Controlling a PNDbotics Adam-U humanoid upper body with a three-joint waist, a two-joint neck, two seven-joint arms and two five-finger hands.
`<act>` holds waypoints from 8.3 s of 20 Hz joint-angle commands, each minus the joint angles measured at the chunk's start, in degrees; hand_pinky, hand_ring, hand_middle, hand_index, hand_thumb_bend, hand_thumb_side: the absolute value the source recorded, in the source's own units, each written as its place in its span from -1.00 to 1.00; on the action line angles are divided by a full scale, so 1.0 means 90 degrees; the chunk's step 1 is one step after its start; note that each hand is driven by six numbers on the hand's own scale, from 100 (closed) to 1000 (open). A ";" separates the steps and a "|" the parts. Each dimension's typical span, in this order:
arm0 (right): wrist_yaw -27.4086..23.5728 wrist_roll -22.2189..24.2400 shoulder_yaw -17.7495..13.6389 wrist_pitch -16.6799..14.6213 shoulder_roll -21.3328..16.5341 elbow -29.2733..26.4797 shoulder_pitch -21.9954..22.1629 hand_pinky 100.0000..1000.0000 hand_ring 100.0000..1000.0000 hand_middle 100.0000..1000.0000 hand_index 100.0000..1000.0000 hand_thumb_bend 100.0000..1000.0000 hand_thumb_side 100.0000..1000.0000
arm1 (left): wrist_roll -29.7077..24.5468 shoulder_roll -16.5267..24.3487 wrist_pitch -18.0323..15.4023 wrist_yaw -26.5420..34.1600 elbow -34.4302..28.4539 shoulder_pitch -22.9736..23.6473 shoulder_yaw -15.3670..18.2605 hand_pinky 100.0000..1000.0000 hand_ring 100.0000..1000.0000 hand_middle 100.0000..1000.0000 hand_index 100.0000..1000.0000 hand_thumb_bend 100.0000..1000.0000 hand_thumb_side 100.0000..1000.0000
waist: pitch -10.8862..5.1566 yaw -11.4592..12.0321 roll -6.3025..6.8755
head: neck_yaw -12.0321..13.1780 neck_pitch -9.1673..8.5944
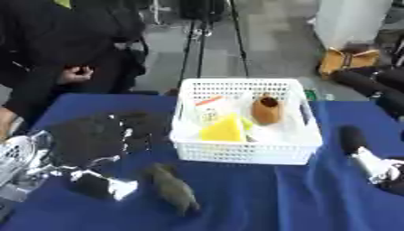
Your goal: Pick up objects on the table and place them in the box.
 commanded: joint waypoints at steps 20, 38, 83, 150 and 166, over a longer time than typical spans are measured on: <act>-0.0211 -0.0106 -0.0234 0.0277 -0.0370 -0.0128 0.0158 0.26 0.50 0.53 0.95 -1.00 1.00 | -0.0786 0.0692 -0.0044 0.0345 -0.0089 -0.0703 -0.0340 1.00 1.00 1.00 1.00 -0.71 1.00 | -0.0105 -0.0070 0.0066 | -0.0074 -0.0013; -0.0354 -0.0176 -0.0221 0.0373 -0.0451 -0.0119 0.0253 0.25 0.47 0.49 0.91 -1.00 1.00 | -0.2608 0.1159 -0.0031 0.0816 -0.0089 -0.1460 -0.1082 1.00 1.00 1.00 1.00 -0.05 1.00 | -0.0135 -0.0105 0.0191 | -0.0107 -0.0007; -0.0405 -0.0312 -0.0266 0.0236 -0.0296 0.0137 0.0125 0.26 0.45 0.46 0.89 -1.00 1.00 | -0.2902 0.0788 -0.0484 -0.0040 0.0354 -0.2000 -0.1874 1.00 1.00 1.00 1.00 0.43 1.00 | -0.0057 -0.0285 0.0294 | -0.0077 -0.0139; -0.0358 -0.0856 -0.0424 0.0460 -0.0363 0.0211 0.0278 0.30 0.45 0.45 0.88 -1.00 1.00 | -0.0132 0.0161 -0.2376 -0.1869 0.2294 -0.2578 -0.2633 0.98 0.84 0.66 0.89 -0.02 1.00 | -0.0026 -0.0345 0.0413 | -0.0044 -0.0193; -0.0264 -0.0982 -0.0440 0.0496 -0.0373 0.0217 0.0293 0.31 0.46 0.45 0.88 -1.00 1.00 | 0.0007 -0.0078 -0.2383 -0.1913 0.2875 -0.2733 -0.2666 0.94 0.77 0.54 0.84 -0.17 1.00 | -0.0012 -0.0376 0.0422 | -0.0008 -0.0248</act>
